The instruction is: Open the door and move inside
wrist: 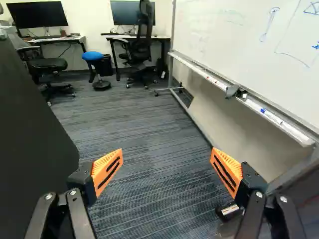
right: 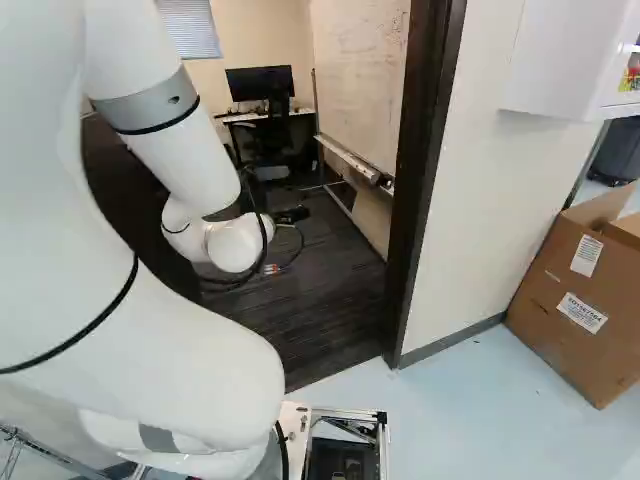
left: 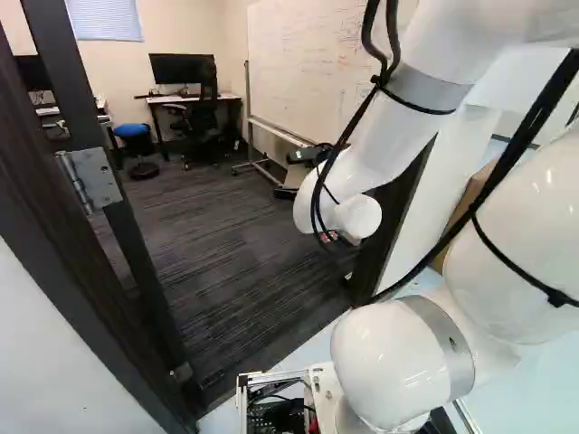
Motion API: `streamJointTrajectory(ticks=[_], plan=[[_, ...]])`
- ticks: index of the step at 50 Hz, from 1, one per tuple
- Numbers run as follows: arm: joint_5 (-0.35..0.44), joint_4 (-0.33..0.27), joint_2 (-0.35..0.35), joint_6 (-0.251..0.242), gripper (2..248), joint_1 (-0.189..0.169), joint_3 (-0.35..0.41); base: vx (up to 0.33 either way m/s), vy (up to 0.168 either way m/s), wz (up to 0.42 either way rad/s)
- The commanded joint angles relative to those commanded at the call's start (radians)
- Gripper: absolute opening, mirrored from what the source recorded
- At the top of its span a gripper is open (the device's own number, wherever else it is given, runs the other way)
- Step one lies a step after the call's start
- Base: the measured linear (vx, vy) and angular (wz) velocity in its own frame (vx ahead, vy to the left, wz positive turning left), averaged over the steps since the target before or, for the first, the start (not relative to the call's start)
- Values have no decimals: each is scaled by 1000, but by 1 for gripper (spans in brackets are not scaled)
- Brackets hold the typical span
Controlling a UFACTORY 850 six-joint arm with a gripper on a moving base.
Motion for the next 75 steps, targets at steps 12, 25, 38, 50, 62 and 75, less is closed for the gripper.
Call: streamJointTrajectory(ticks=[12,25,38,50,62,75], plan=[[9,20,46,0,247,-34,57,0,0,0],[16,35,81,0,247,-61,100,0,0,0],[20,44,100,0,247,-75,124,0,0,0],[20,46,105,0,247,-79,130,0,0,0],[20,46,105,0,247,-79,130,0,0,0],[20,46,105,0,247,-79,130,0,0,0]])
